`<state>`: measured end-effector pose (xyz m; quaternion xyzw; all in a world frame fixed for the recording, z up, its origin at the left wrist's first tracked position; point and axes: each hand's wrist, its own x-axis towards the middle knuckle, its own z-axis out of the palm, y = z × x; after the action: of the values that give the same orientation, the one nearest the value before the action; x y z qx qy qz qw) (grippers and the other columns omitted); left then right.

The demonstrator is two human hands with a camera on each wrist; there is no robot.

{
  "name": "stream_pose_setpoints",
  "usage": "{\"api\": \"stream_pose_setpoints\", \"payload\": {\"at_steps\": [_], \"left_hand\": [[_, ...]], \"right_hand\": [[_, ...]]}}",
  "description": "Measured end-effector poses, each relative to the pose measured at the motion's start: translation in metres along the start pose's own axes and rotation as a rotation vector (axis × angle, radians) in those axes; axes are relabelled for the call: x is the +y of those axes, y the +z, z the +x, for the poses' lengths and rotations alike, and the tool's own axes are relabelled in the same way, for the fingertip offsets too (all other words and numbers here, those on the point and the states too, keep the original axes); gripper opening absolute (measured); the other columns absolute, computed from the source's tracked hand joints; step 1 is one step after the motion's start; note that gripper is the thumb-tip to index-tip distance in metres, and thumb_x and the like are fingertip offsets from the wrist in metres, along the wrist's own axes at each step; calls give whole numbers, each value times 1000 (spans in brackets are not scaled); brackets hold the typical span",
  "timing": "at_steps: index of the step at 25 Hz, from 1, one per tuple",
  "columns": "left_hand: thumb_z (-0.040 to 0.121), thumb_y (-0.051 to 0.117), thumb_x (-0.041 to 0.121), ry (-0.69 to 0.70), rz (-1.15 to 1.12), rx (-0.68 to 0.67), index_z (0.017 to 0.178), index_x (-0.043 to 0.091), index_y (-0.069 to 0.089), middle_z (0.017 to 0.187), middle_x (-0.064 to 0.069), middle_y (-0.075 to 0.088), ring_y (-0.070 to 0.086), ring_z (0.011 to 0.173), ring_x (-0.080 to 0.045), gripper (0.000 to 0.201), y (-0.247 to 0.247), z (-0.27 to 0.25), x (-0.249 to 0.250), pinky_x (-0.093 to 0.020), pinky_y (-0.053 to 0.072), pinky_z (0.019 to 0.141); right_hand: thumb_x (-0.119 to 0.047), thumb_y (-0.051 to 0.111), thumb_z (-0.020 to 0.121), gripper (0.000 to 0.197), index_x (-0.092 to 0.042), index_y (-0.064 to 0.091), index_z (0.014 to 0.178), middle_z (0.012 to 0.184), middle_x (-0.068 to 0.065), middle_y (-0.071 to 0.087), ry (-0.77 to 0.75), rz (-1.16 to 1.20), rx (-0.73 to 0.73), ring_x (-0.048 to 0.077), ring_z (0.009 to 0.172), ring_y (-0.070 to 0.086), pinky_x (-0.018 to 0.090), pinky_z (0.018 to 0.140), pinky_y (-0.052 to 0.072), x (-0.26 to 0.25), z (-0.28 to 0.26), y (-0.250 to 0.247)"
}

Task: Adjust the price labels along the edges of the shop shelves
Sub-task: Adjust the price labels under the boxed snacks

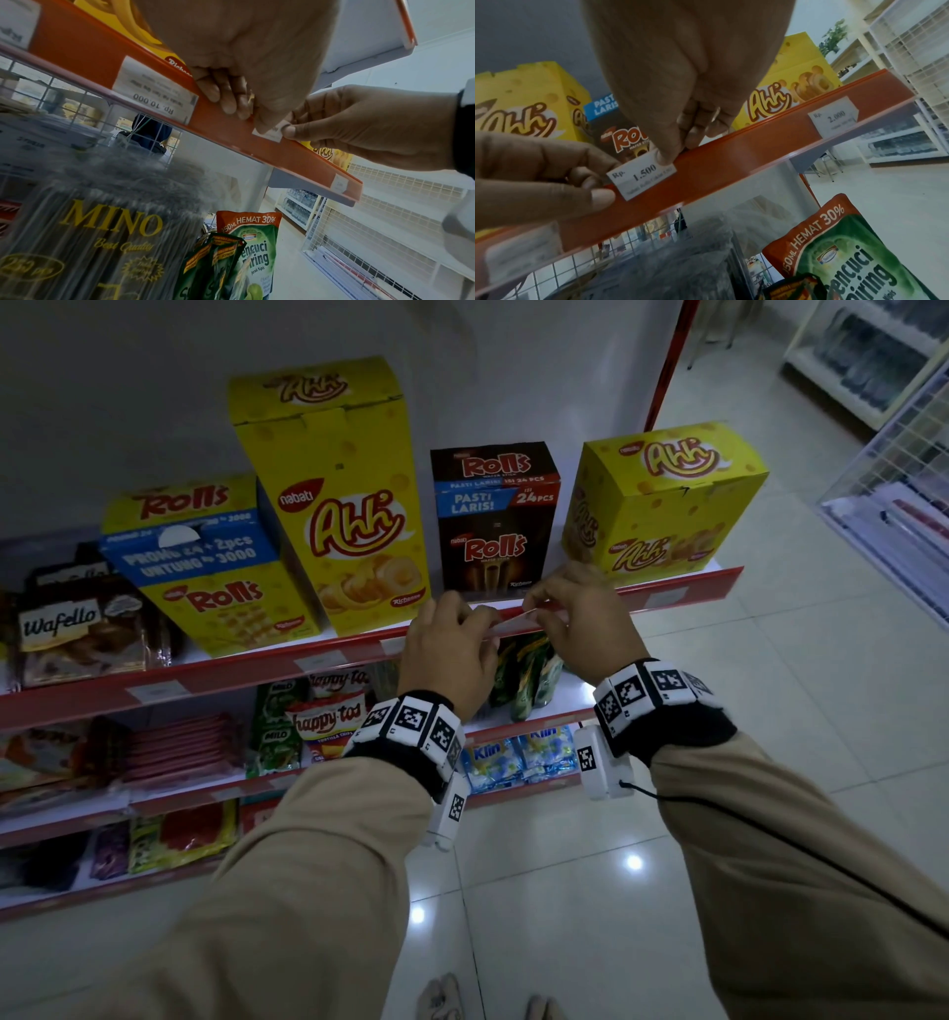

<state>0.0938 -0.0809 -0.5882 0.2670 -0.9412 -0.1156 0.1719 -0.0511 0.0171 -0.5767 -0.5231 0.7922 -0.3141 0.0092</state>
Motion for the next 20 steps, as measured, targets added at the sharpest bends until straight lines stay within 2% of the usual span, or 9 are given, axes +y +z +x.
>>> {"api": "stream_pose_setpoints", "payload": {"at_steps": [4,7,11,14,20], "left_hand": [[87,55,21,21,74,-15,108,11,66,100,-13,51,46,96,-31,25,0,1,0,-40,39,79],[86,56,20,17,72,-6,104,11,68,100,-13,52,46,95,-32,24,0,2,0,-39,39,80],[87,55,21,25,73,-13,107,12,66,102,-12,54,46,97,-32,25,0,0,0,-40,40,82],[87,54,20,41,77,-39,111,14,61,105,-11,54,45,99,-31,26,0,-2,-3,-39,39,84],[88,53,21,57,101,-49,110,11,64,104,-12,52,45,98,-31,26,-1,-1,-4,-39,40,84]], "right_hand": [[-12,62,82,15,-6,66,94,95,14,62,-88,-181,2,33,96,53,38,77,45,-2,-4,0],[-15,62,82,14,-8,66,94,94,13,62,-89,-265,-65,33,95,55,38,72,46,-3,-4,-1],[-14,57,89,16,-7,66,100,102,15,61,-74,-316,-166,32,103,51,42,79,46,-3,-4,1],[-13,53,92,17,-7,66,102,104,14,60,-39,-340,-180,31,105,49,43,80,46,-3,-3,3],[-8,53,91,18,-6,66,103,103,17,60,-35,-323,-148,34,103,50,44,78,46,-4,-6,6]]}}
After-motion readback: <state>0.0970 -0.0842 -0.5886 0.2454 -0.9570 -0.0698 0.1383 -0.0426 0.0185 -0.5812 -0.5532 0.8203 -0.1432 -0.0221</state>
